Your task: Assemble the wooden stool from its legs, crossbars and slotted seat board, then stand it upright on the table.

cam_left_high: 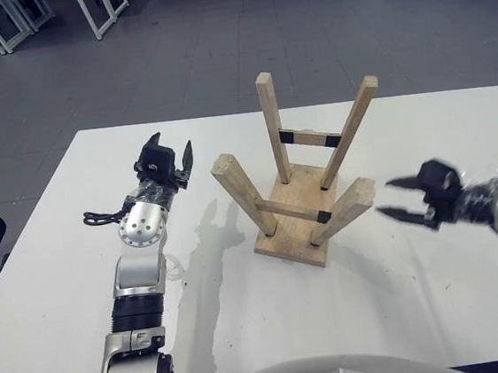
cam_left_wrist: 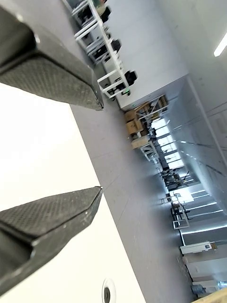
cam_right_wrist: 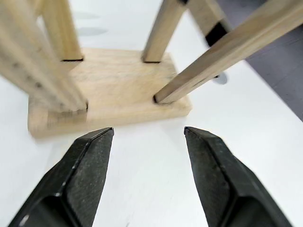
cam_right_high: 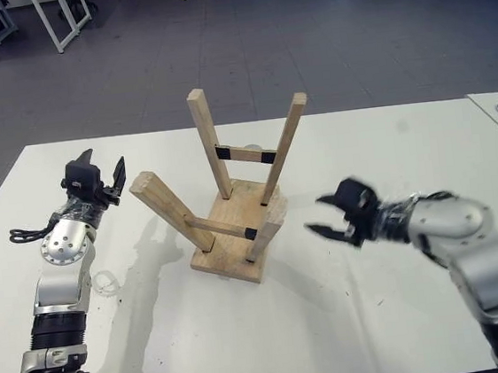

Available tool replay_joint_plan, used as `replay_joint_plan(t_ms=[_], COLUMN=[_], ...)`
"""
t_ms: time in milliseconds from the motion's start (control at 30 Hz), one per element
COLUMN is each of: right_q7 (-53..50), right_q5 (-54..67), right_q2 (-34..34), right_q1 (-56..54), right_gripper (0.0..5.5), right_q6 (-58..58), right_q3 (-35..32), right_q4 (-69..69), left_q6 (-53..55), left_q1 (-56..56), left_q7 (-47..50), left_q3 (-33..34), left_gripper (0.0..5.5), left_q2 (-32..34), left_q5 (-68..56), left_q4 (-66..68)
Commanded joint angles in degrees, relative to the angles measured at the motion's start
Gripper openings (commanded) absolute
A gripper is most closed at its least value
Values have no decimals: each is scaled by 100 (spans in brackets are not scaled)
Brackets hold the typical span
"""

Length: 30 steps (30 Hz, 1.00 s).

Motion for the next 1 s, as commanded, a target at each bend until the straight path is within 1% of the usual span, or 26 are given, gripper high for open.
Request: replay_joint_plan(t_ms=[33,133,233,300,333,367,433,500,533,567,600,633,700,833,933,1000], right_q7=[-1064,-1970,-3033,-3427,-3483,-3423,-3050,-2338,-2068,-1854,-1791,-1763,-1908,-2164,-2489,-2856], right_q5=[2200,3527,5006,5621,5785,5687,5032,3772,3093,2680,2552,2583,3160,3868,4094,3886], right_q2=[1096,1444,1481,1325,1264,1214,964,487,331,285,380,483,638,524,511,566], right_q1=[-1646,-2414,-3118,-3056,-2831,-2316,-1317,-427,-205,-127,-302,-516,-1064,-1656,-1890,-1898], right_gripper=[275,275,275,275,275,275,275,275,275,275,275,275,275,275,275,275], right_q6=[457,600,522,536,591,794,1104,945,711,531,426,362,315,369,360,276], right_q3=[-952,-995,-996,-914,-805,-432,353,1181,1605,1872,1940,1904,1528,926,500,171], right_q4=[-198,-525,-717,-880,-1025,-1271,-1601,-1370,-1115,-916,-760,-653,-717,-955,-971,-698], left_q6=[157,162,149,151,159,153,138,126,138,143,146,156,152,223,381,697], left_q1=[-112,-127,-137,-146,-141,-145,-164,-189,-199,-212,-212,-199,-138,-36,12,129], left_q7=[-136,-191,-262,-322,-336,-363,-392,-392,-377,-366,-354,-341,-318,-374,-569,-789], left_q3=[-10,-111,-133,-134,-129,-134,-138,-142,-145,-145,-135,-120,-97,-113,-214,-360], left_gripper=[298,298,298,298,298,298,298,298,298,298,298,298,298,298,298,298], left_q2=[-47,-91,-73,-47,-43,-41,-42,-54,-70,-81,-91,-95,-108,-142,-155,-136], left_q5=[-155,-176,-175,-173,-167,-162,-153,-138,-128,-123,-127,-135,-147,-208,-279,-311], left_q4=[-6,63,161,222,229,255,312,364,381,404,417,408,410,406,451,422])
